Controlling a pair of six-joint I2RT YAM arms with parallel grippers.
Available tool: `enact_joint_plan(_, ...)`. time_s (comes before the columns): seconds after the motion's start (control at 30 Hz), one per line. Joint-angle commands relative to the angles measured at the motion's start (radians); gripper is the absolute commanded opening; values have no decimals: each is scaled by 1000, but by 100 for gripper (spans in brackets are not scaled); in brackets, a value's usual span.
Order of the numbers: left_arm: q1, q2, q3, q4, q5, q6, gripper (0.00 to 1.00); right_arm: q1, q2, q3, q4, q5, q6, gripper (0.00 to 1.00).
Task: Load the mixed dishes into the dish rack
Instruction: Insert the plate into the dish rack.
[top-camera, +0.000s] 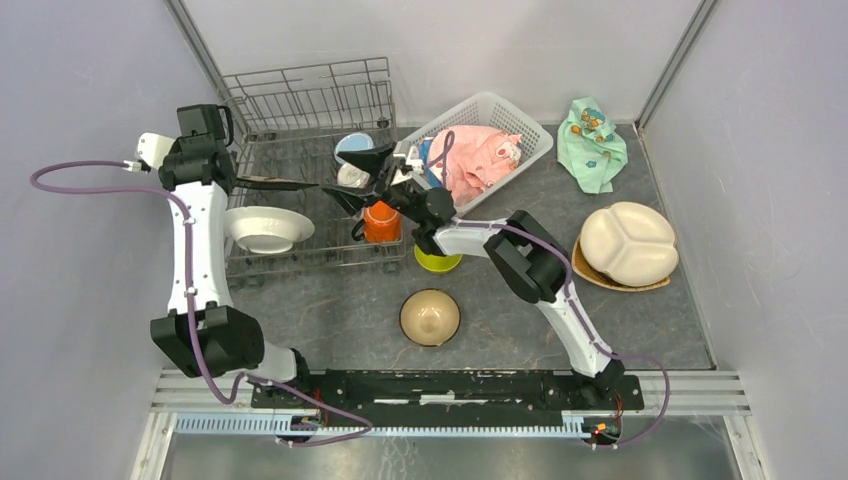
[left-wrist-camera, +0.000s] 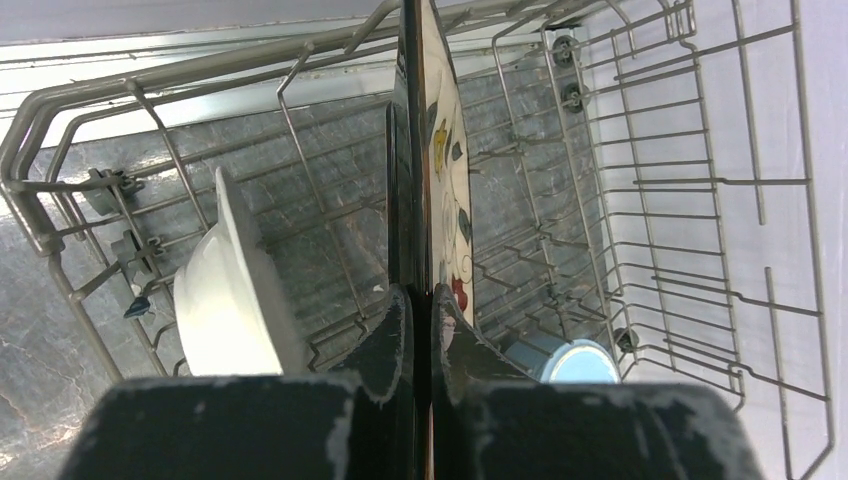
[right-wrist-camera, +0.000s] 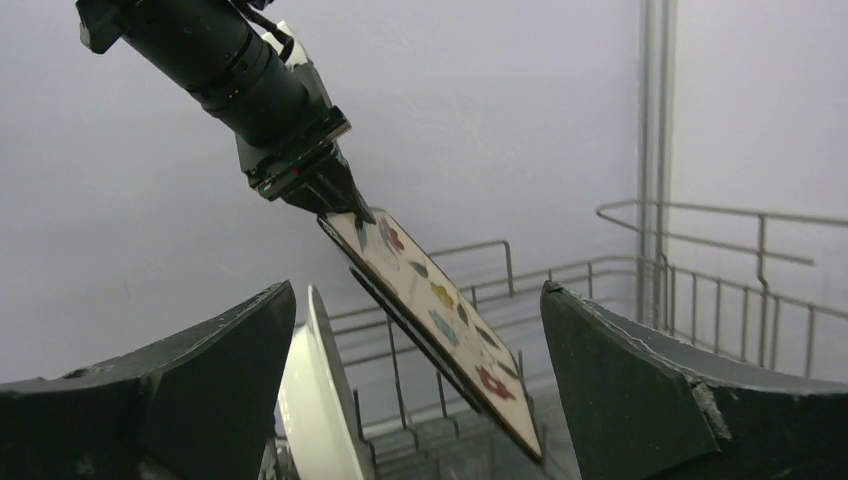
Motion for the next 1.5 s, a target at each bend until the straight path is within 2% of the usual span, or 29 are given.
enact_joint_plan(0.0, -3, 6, 104, 252, -57, 22, 2, -21, -182, -157, 226, 1, -2, 98)
enact_joint_plan(0.27, -4, 71, 194, 297, -126, 90, 2, -34, -379, -483, 317, -17, -58, 98)
enact_joint_plan(0.47, -9, 75, 208, 307, -123, 82, 2, -38, -431, -609, 374, -29, -59, 98)
enact_joint_plan(1.03, -45, 110, 292, 335, -118, 94, 2, -52, -460, -702, 398, -27, -71, 98)
enact_joint_plan(1.47, -60, 210, 311, 441, -202, 136, 2, -66, -484, -745, 397, -51, -86, 98)
